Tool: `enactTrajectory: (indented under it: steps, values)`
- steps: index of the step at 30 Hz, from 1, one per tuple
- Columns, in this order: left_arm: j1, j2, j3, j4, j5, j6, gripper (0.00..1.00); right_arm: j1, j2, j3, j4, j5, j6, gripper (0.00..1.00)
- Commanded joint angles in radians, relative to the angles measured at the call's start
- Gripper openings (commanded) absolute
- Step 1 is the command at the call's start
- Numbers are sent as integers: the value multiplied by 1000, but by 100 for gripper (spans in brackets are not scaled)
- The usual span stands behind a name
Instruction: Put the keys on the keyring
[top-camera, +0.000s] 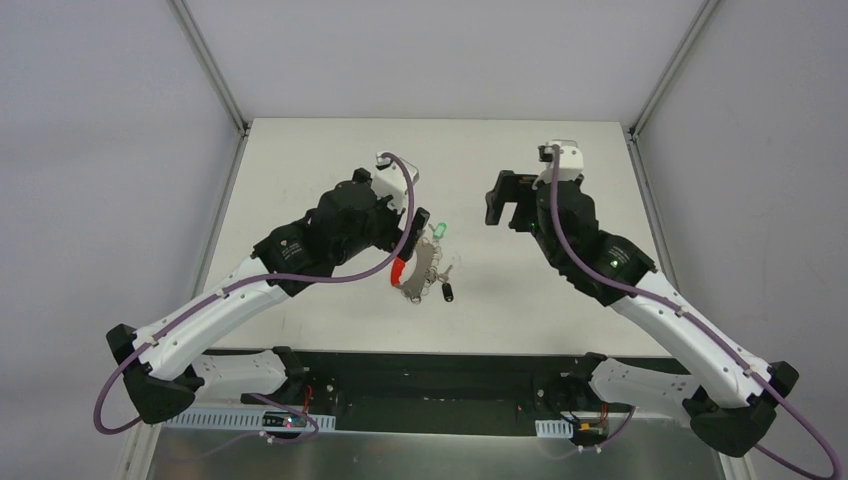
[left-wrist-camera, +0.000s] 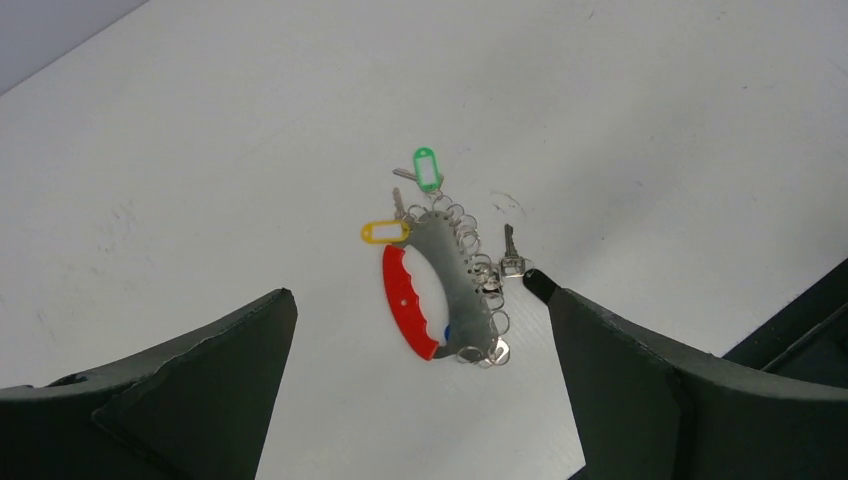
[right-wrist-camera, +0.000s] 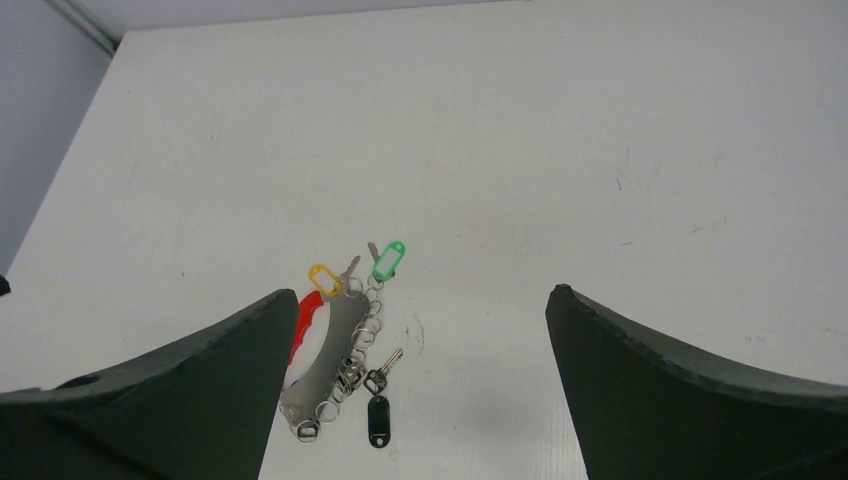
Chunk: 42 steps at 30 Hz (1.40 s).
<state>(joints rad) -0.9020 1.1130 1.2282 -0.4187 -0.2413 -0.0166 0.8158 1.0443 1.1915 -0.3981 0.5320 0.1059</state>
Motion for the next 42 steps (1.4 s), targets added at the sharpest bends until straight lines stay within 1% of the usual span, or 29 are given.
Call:
enactTrajectory:
  steps: [1, 3, 5, 8, 11, 12, 13, 14, 16, 17, 19, 21, 27, 31, 33, 37, 41, 42]
  values:
    - [0, -74, -38, 0, -20, -18, 99, -1, -102, -19, -1, 116, 126, 99]
    - [0, -106, -66, 2, 0, -38, 99, -2, -122, -32, -13, 75, 129, 99]
    - [0, -127, -95, 8, -18, -57, 99, -2, -152, -73, -6, 17, 135, 99]
    - [0, -142, -127, 11, -13, -79, 100, -3, -165, -98, -27, -26, 218, 99]
    - [0, -153, -154, 13, -7, -113, 100, -3, -161, -61, -95, -208, 150, 99]
    - [0, -157, -161, 14, -6, -119, 100, -3, -168, -66, -102, -229, 143, 99]
    - [-1, -162, -169, 15, -9, -121, 100, -4, -182, -91, -80, -230, 144, 99]
    - [0, -166, -175, 16, -20, -126, 100, -4, -198, -135, -56, -207, 151, 99]
    - [-1, -177, -187, 20, -35, -131, 100, -5, -226, -181, -37, -131, 182, 99]
    - [-1, -181, -193, 24, -37, -134, 100, -4, -235, -199, -26, -118, 181, 99]
    - [-1, -187, -202, 31, -40, -140, 100, -5, -237, -209, -20, -164, 151, 99]
    - [-1, -189, -215, 38, -50, -150, 100, -4, -222, -201, -30, -259, 122, 99]
    - [-1, -181, -246, 56, -77, -204, 100, 3, -98, -165, -110, -307, 115, 99]
    - [-1, -151, -278, 58, -138, -288, 100, 23, -85, -223, -57, -345, 96, 98]
    - [0, -139, -295, 58, -166, -327, 100, 28, -74, -251, -31, -341, 91, 95]
    - [-1, -122, -330, 59, -220, -391, 100, 53, -6, -248, -15, -330, 74, 88]
    - [3, -119, -369, 41, -290, -398, 100, 109, 58, -301, 98, -328, 74, 80]
    - [10, -129, -387, 39, -305, -408, 100, 113, 77, -311, 123, -335, 77, 75]
